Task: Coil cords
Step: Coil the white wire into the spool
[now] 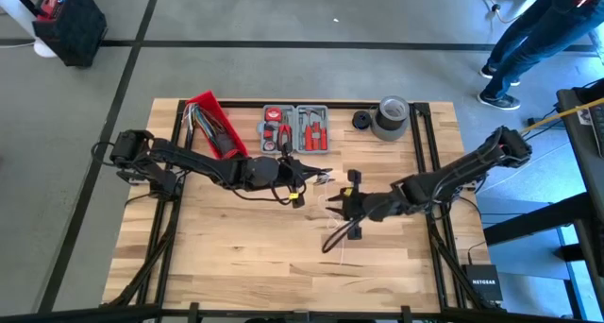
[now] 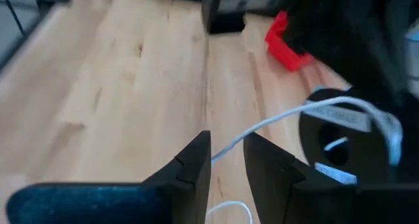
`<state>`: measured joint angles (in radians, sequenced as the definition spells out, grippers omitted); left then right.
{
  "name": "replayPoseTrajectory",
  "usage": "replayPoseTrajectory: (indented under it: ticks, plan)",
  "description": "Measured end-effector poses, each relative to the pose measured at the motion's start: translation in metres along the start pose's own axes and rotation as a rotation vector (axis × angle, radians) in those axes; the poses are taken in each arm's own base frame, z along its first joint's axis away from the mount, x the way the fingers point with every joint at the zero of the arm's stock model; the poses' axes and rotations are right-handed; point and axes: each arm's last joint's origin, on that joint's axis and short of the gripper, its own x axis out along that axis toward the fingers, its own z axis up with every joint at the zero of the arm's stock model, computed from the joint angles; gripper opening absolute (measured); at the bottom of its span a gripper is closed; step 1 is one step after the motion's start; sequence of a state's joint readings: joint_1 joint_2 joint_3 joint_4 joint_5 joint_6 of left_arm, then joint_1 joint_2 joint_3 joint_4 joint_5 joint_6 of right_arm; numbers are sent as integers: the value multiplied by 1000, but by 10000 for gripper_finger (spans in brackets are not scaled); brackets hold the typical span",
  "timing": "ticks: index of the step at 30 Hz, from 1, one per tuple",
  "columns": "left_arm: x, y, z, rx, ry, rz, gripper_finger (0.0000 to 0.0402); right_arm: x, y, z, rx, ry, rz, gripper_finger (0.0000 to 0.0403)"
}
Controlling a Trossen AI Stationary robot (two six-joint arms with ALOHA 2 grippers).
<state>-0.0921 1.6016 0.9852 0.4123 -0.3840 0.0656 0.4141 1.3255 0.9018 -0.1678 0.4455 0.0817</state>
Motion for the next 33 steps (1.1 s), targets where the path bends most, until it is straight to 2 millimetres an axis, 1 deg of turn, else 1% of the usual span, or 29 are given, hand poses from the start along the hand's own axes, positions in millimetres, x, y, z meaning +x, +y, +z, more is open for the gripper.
replayPoseTrajectory:
  ticks: [4,6,8,9,12,15,19,23,26,29,33]
  plan:
    - [0,0,0,2,2,1,0,8,-1,-3,-15,17,-49,87]
    - [0,0,0,2,2,1,0,11,-2,-4,-15,17,-68,62]
    - [0,0,0,3,4,0,0,13,-3,-3,-11,14,-69,22]
    - [0,0,0,3,3,0,0,13,-2,-2,-8,-1,-64,12]
    - [0,0,0,2,2,1,0,13,-2,5,17,-61,-55,15]
    - [0,0,1,-6,-8,0,0,16,0,12,38,-142,-47,7]
    - [0,0,2,-17,-25,0,0,34,-3,15,52,-199,-81,10]
    - [-1,-2,3,-21,-35,-2,0,58,-13,6,53,-166,-149,5]
    - [-1,-3,2,-19,-26,7,0,71,-21,-1,60,-129,-201,8]
    - [-1,-3,2,-19,-27,7,0,76,-23,-6,63,-95,-213,12]
    - [-2,-3,4,-28,-38,0,0,76,-22,-12,57,-35,-211,10]
